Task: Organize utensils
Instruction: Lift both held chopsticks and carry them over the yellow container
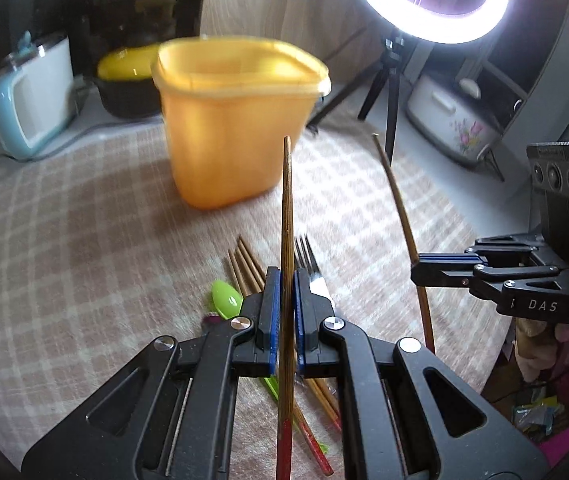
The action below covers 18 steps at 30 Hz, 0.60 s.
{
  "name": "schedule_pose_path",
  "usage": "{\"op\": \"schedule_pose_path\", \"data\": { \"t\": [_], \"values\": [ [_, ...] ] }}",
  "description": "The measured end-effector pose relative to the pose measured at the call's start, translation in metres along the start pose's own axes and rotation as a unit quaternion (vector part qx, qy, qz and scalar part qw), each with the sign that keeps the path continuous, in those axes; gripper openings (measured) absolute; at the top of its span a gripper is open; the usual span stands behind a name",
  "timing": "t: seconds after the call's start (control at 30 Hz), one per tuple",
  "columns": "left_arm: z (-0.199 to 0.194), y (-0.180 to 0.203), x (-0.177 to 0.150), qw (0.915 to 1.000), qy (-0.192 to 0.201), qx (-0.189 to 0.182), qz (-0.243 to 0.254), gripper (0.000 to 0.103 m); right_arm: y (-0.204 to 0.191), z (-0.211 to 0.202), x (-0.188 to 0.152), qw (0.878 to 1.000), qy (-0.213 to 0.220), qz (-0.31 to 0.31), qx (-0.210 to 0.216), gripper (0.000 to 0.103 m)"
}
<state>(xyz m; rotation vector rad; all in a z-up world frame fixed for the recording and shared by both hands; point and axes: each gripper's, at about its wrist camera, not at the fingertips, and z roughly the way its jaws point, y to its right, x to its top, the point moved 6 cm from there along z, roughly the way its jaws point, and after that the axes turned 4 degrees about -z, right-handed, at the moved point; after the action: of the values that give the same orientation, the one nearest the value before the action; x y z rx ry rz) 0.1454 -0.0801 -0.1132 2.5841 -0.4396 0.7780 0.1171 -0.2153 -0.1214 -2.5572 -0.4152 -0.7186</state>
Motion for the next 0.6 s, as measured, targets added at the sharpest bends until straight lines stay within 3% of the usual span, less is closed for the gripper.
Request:
{"op": "schedule_pose_path", "data": {
  "t": [0.27, 0.6],
  "values": [
    [-0.042, -0.002, 0.050, 0.9963, 0.084, -0.013, -0.014, 0.004, -0.016, -0.047, 0.034, 0.997, 0.078, -0.019, -0.011, 0.004],
    [-0.048, -0.037, 0.133, 0.9833, 0.163, -0.031, -0.076, 0.004, -0.027, -0.067, 0.083, 0.989, 0.136, -0.044, -0.047, 0.004]
  ]
}}
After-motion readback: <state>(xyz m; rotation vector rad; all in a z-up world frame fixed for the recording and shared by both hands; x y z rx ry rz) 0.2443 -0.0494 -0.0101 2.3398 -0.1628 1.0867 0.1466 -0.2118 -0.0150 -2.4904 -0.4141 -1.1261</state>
